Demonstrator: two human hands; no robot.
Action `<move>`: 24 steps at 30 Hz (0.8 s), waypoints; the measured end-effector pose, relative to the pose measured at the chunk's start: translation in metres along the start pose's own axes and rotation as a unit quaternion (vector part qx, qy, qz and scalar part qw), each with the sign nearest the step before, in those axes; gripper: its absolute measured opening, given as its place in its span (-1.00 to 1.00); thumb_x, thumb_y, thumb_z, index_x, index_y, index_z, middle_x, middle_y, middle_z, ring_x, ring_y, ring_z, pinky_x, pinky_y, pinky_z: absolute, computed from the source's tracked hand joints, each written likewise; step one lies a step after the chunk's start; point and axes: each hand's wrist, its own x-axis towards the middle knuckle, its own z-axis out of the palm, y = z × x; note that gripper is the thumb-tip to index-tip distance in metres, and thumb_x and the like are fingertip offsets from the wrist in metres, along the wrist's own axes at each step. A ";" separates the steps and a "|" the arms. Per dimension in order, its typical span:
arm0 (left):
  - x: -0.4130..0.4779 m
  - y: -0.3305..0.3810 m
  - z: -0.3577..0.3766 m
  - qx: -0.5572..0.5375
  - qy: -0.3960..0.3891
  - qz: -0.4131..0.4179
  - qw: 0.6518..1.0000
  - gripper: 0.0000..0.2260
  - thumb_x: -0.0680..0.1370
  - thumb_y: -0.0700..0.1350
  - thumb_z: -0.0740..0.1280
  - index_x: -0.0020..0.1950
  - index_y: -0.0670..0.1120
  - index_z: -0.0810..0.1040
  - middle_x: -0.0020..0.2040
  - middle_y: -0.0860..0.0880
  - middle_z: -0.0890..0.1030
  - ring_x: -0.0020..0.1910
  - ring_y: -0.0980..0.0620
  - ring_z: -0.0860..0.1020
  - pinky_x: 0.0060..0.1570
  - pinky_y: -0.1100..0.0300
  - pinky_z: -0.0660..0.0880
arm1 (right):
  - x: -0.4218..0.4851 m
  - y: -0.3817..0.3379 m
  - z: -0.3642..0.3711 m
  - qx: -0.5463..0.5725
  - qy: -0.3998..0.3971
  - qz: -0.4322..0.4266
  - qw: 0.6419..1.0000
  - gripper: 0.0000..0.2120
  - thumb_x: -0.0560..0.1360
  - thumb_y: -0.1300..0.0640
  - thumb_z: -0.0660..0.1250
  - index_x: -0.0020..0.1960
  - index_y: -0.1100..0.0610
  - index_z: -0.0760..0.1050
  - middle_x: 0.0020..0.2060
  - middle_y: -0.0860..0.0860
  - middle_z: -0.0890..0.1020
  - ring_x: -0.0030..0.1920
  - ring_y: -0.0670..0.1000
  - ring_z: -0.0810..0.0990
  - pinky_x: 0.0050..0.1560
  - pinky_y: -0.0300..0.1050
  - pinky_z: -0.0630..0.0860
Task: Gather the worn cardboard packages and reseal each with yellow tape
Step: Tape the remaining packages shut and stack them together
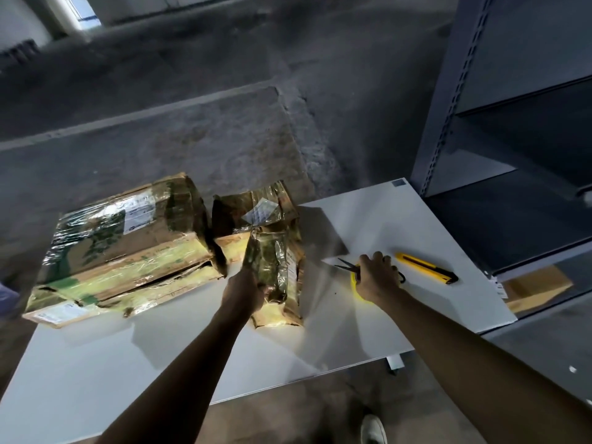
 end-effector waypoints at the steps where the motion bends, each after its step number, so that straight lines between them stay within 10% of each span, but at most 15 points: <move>1: 0.000 0.000 0.000 -0.008 0.007 -0.001 1.000 -0.58 0.52 -0.10 0.45 0.31 -0.19 0.44 0.04 -0.16 0.65 -0.02 -0.12 0.65 -0.11 0.05 0.60 | 0.001 0.004 0.001 -0.002 -0.007 0.004 1.000 -0.72 0.59 0.07 0.23 0.26 0.14 0.39 0.23 0.17 0.40 0.29 0.23 0.38 0.20 0.08 0.41; 6: 0.001 0.000 0.001 0.073 0.048 -0.025 0.996 -0.34 0.36 0.01 0.58 0.38 -0.02 0.39 0.27 -0.16 0.49 0.24 -0.20 0.50 0.14 -0.18 0.53 | 0.003 0.020 0.006 -0.012 -0.056 0.003 0.998 -0.60 0.57 0.13 0.30 0.37 0.13 0.33 0.29 0.15 0.35 0.33 0.20 0.38 0.23 0.09 0.47; 14: -0.009 0.059 -0.010 0.075 0.138 0.121 0.980 -0.62 0.56 -0.01 0.37 0.34 -0.05 0.42 0.30 -0.15 0.43 0.25 -0.15 0.46 0.16 -0.07 0.50 | 0.023 0.039 0.003 0.048 -0.026 0.007 0.998 -0.67 0.59 0.06 0.27 0.33 0.09 0.43 0.26 0.13 0.48 0.34 0.23 0.37 0.23 0.04 0.44; 24: 0.006 0.118 0.051 0.014 0.048 0.248 0.967 -0.90 0.55 -0.13 0.38 0.05 -0.10 0.58 0.07 -0.10 0.55 0.09 -0.12 0.55 0.10 0.04 0.50 | 0.045 0.096 0.008 0.081 -0.021 0.102 0.991 -0.68 0.60 0.13 0.24 0.33 0.15 0.39 0.33 0.20 0.42 0.37 0.26 0.34 0.23 0.06 0.42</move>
